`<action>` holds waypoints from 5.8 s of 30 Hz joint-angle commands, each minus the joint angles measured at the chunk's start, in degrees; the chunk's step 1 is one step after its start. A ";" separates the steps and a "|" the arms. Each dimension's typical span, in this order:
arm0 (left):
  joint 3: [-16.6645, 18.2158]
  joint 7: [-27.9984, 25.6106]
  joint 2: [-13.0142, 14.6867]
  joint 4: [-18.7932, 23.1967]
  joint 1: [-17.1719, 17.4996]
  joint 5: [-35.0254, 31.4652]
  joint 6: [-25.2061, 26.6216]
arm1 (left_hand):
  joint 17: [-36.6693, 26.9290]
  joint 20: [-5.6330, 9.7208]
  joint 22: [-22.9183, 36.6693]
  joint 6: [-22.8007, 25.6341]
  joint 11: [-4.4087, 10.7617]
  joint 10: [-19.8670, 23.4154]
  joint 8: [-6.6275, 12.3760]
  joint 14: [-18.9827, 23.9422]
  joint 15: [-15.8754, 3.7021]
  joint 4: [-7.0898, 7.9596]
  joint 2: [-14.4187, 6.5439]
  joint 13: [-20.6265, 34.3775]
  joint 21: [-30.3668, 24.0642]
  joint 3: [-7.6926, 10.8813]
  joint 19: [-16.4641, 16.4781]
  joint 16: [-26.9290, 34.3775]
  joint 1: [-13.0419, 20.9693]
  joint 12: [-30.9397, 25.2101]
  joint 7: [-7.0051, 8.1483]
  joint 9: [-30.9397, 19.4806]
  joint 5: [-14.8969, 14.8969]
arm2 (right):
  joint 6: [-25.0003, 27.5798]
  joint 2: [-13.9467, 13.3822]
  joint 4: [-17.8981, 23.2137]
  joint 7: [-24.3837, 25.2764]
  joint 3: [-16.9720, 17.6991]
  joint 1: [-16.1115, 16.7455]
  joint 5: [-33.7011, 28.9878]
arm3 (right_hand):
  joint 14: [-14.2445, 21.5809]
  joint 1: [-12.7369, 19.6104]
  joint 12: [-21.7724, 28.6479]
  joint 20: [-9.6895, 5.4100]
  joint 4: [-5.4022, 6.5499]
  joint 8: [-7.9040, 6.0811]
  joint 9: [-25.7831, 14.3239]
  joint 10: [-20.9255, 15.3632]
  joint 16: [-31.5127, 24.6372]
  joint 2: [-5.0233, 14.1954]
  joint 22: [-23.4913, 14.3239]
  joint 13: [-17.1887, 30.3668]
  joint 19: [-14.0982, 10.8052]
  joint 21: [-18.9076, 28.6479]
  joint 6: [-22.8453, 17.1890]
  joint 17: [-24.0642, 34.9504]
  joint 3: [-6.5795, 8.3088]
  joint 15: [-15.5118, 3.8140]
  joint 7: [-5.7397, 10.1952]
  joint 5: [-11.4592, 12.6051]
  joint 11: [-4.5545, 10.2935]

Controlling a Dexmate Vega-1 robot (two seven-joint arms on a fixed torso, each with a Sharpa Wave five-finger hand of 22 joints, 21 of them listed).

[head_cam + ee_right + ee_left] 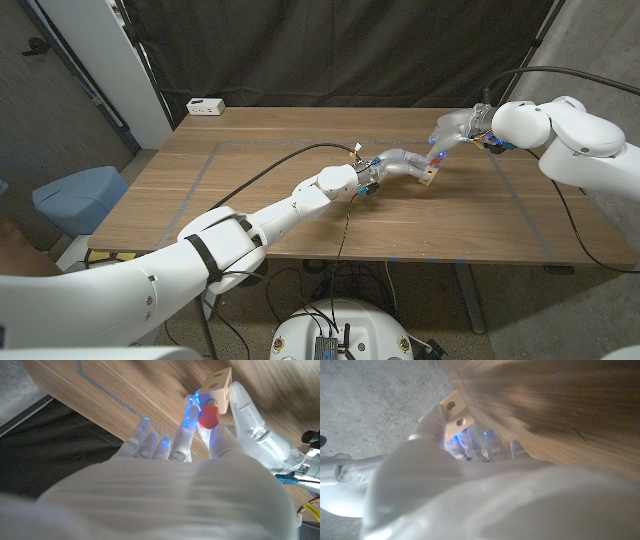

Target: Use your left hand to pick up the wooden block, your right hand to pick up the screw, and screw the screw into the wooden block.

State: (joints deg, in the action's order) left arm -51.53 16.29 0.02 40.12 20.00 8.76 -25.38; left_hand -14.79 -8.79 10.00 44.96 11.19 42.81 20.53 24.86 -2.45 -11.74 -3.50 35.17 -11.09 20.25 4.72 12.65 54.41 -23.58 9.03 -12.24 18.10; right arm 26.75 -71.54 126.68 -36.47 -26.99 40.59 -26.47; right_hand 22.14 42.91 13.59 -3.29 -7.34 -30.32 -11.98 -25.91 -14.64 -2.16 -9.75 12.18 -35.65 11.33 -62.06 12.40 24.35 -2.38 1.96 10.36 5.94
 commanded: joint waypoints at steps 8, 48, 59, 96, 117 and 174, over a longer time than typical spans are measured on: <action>0.15 0.27 -0.14 -1.05 -0.29 0.17 -0.34 | -0.05 0.08 0.30 3.49 0.18 0.50 0.23 0.40 -3.29 2.88 -3.12 0.15 -0.42 3.15 0.04 0.10 -2.19 -0.66 -1.46 -0.34 0.29 | 1.18 1.72 -0.43 0.03 -1.21 -0.49 -1.99 | 1.36 -1.39 0.42 -0.32 0.10 -0.85 0.08 -2.34 -0.58 0.00 -0.08 -0.09 -0.99 0.41 -2.78 0.11 -0.97 -6.72 0.00 -0.32 -0.13; 0.25 1.46 -1.85 -5.40 -1.77 0.55 -2.45 | -0.08 -0.01 0.31 3.36 0.09 0.38 0.12 0.37 -3.15 2.80 -3.27 -0.20 -0.43 3.33 0.08 0.09 -1.99 -0.45 -1.47 -0.34 0.35 | 2.75 2.38 -0.23 -3.44 -2.09 -1.67 -5.24 | 0.65 -9.37 -2.44 0.89 1.17 4.51 0.09 -0.09 1.29 -2.50 -0.14 -0.20 0.05 -0.49 5.93 -0.38 -5.12 -4.56 -1.03 -0.03 -3.14; 0.33 1.43 -1.71 -5.17 -1.56 0.59 -2.48 | -0.09 0.00 0.31 3.42 -0.06 0.56 0.14 0.45 -3.17 2.91 -3.31 -0.22 -0.42 3.37 0.07 0.11 -2.14 -0.53 -1.39 -0.35 0.36 | 2.31 1.83 0.22 -3.86 -1.17 -1.62 -3.44 | -1.84 -11.23 -3.01 2.12 1.12 8.58 -0.25 3.75 2.32 -2.45 -0.15 0.11 2.12 -0.70 15.32 -0.33 -6.22 -2.91 -1.47 0.07 -6.13; 0.64 0.33 0.59 0.28 0.68 0.65 -0.52 | -0.15 0.11 0.31 3.59 0.29 0.55 0.16 0.44 -3.26 2.83 -3.19 -0.29 -0.41 3.25 0.06 0.16 -2.08 -0.51 -1.39 -0.35 0.31 | 2.44 -2.35 4.49 -8.05 0.24 -1.21 -2.02 | -12.63 -4.66 -3.37 6.84 -2.37 14.78 -1.08 17.81 4.01 -3.47 -0.12 0.61 9.04 -0.91 29.86 -0.80 -3.66 -0.01 1.34 0.22 -4.65; 0.45 0.00 1.55 2.82 1.35 0.25 0.13 | -0.09 0.10 0.31 3.68 0.10 0.80 0.18 0.81 -3.43 2.81 -3.14 -0.23 -0.46 3.33 0.20 0.23 -2.11 -0.66 -1.31 -0.36 0.31 | 2.76 -3.98 5.43 -5.10 1.74 2.52 -4.23 | -13.01 0.59 -2.65 6.30 -2.99 14.45 -1.79 19.13 3.22 -4.51 -0.11 0.66 9.05 -0.44 31.16 -0.78 -1.81 -2.03 3.21 0.74 -1.47; 0.34 -0.07 1.09 1.70 0.97 0.23 0.05 | -0.14 0.24 0.31 3.64 0.10 0.63 0.11 0.99 -3.45 2.99 -3.31 -0.35 -0.43 3.36 0.23 0.20 -2.43 -0.60 -1.51 -0.36 0.22 | 0.07 -2.68 3.81 0.59 2.81 4.49 -2.95 | -8.43 4.57 -0.86 3.83 -2.12 5.60 -3.23 11.32 1.33 -4.19 -0.09 0.42 6.14 0.08 15.93 -0.09 0.85 -5.42 3.71 0.65 2.32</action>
State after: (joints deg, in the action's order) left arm -51.29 15.95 1.40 42.66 21.30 8.81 -24.80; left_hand -14.76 -8.79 10.00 44.96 11.32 42.97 20.20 25.37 -2.56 -11.97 -3.50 34.64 -11.09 20.48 4.72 12.65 54.41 -23.58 9.02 -12.28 17.85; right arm 27.25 -74.97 130.87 -35.99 -23.74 45.47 -29.00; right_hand 13.25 46.63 12.35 0.60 -9.30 -24.17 -15.06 -13.94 -12.96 -6.31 -9.71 12.51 -28.88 10.85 -45.20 12.14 24.63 -2.29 5.89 10.63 8.30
